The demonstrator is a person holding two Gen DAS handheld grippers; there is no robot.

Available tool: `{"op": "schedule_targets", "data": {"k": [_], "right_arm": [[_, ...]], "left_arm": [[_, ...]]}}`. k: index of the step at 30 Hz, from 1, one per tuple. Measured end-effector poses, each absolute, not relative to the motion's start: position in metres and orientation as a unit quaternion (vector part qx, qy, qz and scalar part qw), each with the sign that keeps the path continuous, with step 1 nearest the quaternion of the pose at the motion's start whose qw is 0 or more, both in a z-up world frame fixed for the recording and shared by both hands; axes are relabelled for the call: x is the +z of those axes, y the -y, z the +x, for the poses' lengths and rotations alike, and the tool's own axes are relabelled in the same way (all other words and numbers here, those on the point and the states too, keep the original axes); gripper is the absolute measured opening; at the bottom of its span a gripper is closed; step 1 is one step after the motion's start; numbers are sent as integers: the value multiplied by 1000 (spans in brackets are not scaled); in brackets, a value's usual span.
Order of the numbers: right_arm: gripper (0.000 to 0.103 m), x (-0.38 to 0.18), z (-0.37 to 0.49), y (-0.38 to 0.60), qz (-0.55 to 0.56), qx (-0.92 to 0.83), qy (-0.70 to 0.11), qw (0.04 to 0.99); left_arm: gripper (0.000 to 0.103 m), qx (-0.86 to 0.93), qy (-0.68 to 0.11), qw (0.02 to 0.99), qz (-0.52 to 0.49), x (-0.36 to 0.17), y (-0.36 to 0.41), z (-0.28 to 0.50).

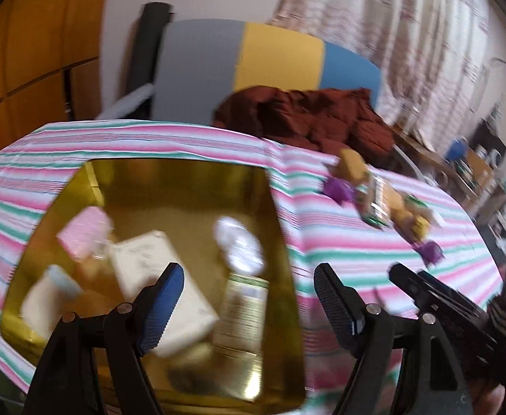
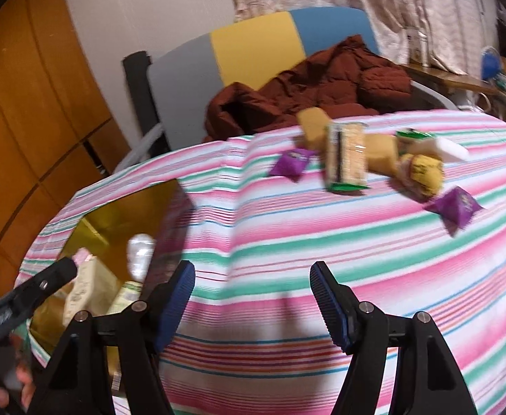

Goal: Organize objects
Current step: 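Lower the roller and bag into the gold tray and open both grippers, then grasp the purple snack packet with the right gripper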

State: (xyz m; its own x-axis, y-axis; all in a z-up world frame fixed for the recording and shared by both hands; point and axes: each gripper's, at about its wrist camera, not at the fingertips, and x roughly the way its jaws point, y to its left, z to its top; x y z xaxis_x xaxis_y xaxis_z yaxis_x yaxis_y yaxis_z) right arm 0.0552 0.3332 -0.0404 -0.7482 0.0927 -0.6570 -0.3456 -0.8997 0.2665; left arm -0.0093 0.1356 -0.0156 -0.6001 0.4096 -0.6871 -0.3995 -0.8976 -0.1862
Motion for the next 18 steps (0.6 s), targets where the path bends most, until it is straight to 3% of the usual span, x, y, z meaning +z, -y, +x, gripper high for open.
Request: {"op": "schedule_targets", "data": {"k": [18], "right_arm": [[71, -61, 99, -477, -333, 896, -146, 255]], "left_arm": [[79, 854, -63, 320, -405, -37, -220, 54]]}}
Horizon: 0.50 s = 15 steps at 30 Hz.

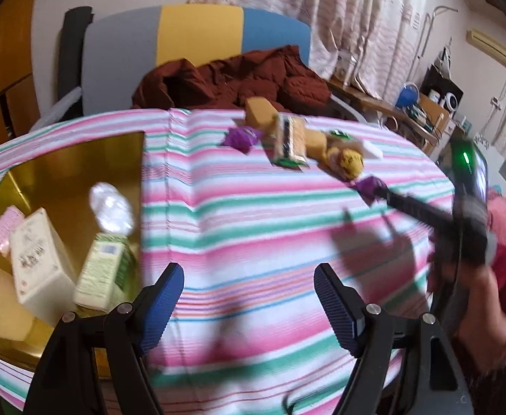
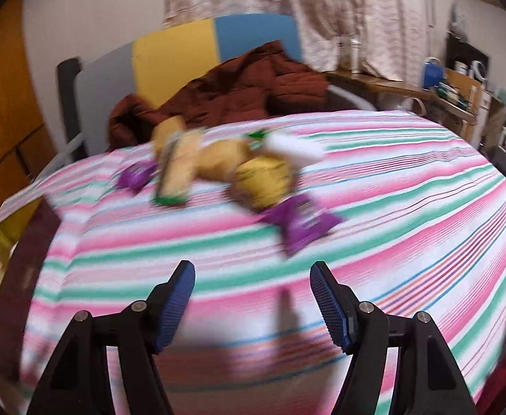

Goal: Organize objects
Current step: 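Grasp the purple snack packet with the right gripper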

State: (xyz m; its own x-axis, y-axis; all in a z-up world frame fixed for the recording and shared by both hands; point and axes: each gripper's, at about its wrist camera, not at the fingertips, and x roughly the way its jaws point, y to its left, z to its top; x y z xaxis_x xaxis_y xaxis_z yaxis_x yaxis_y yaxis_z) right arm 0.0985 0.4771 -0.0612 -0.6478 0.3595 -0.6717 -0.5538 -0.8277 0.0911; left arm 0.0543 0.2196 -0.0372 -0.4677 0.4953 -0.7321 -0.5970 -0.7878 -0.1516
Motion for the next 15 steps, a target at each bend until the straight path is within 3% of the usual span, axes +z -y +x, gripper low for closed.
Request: {"op": "schedule_targets", "data": {"k": [12, 15], "right_arm": [[70, -78, 51, -536, -374, 892, -106, 230], [63, -83, 46, -537, -383, 890, -111, 222]], "left_arm": [[79, 845, -77, 315, -425, -48, -238, 58], [79, 844, -79, 312, -429, -51, -241, 57]]}}
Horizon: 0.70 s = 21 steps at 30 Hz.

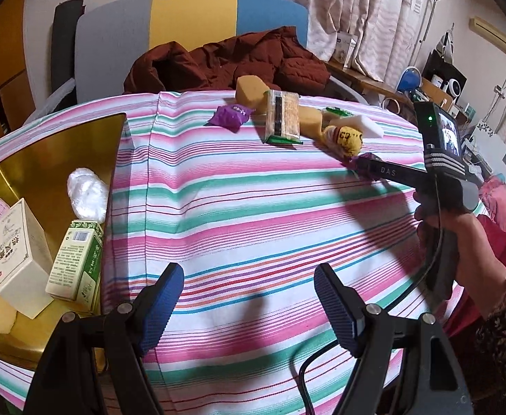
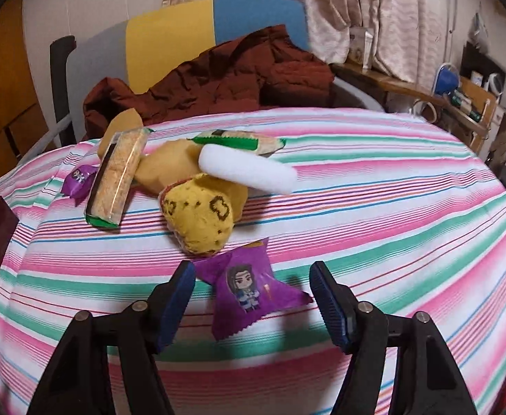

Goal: Organize objects
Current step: 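Grasp the purple snack packet with the right gripper, then grasp the clear cracker packet with the left gripper while the right holds the purple packet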

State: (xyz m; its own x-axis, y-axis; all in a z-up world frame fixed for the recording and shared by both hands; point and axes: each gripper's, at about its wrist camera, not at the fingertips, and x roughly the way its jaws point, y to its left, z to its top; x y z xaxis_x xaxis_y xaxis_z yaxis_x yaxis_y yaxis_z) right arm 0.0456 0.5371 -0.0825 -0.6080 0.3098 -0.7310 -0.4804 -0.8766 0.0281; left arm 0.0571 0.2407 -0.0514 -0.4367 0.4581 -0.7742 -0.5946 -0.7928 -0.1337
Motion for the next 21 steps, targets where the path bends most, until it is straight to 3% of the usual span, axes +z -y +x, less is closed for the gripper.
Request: {"op": "schedule_targets", "data": {"k": [2, 16, 17, 21], "right_arm": [[54, -87, 43, -537, -391, 887, -109, 222], [52, -90, 79, -523, -357, 884, -140, 268], [47, -89, 81, -520, -352, 886, -138, 270], [43, -88, 83, -515, -343, 888, -124, 280]], "left_arm": [[79, 842, -79, 312, -434, -53, -243, 56], [79, 845, -101, 308, -425, -55, -293, 15], [80, 845, -106, 307, -425, -57, -300, 9], [81, 846, -119, 298, -425, -64, -327, -13]]}}
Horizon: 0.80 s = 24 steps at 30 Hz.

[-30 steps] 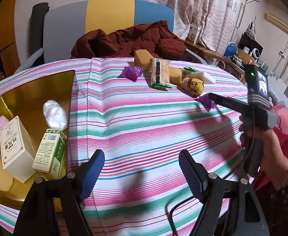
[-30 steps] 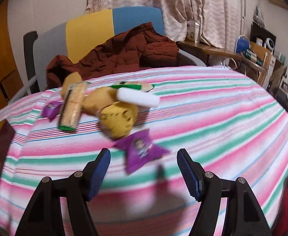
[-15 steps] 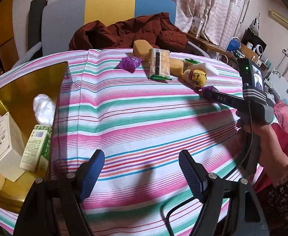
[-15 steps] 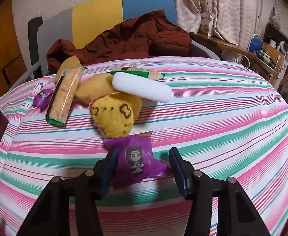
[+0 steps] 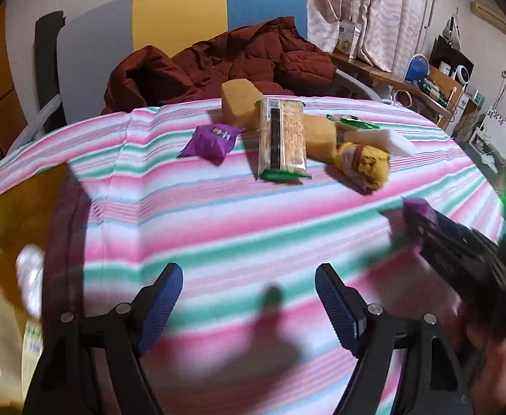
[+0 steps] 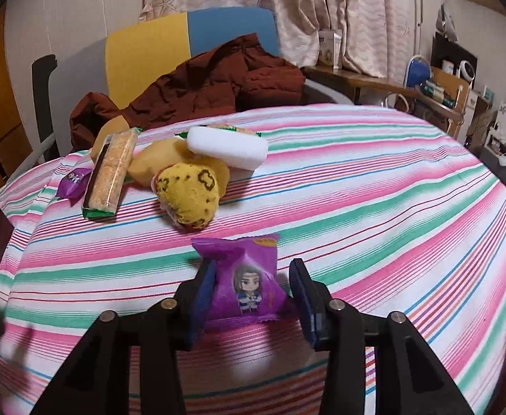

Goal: Organize objects
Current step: 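Grasp the clear cracker packet with the left gripper while the right holds the purple packet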

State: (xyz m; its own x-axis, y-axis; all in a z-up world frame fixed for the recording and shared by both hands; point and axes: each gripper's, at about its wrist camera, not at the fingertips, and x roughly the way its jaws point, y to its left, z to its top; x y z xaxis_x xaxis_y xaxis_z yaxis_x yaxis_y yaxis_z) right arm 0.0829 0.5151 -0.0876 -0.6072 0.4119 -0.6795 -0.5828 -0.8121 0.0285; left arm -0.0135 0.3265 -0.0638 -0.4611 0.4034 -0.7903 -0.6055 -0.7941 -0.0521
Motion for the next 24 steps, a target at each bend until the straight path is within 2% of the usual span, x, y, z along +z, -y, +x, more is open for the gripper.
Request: {"op": "schedule_targets", "data": {"k": [10, 14, 23, 24], "right_arm": [[42, -89, 88, -519, -331, 891, -137, 277], [42, -90, 87, -518, -329, 892, -137, 277], [42, -90, 87, -518, -327, 893, -135, 279], [42, -90, 88, -518, -327, 893, -135, 279]], "left_arm": [[84, 851, -123, 287, -423, -76, -386, -56], [91, 850, -116, 279, -431, -80, -406, -77], [91, 855, -137, 283, -411, -90, -430, -92], [89, 855, -134, 284, -412, -94, -428, -93]]}}
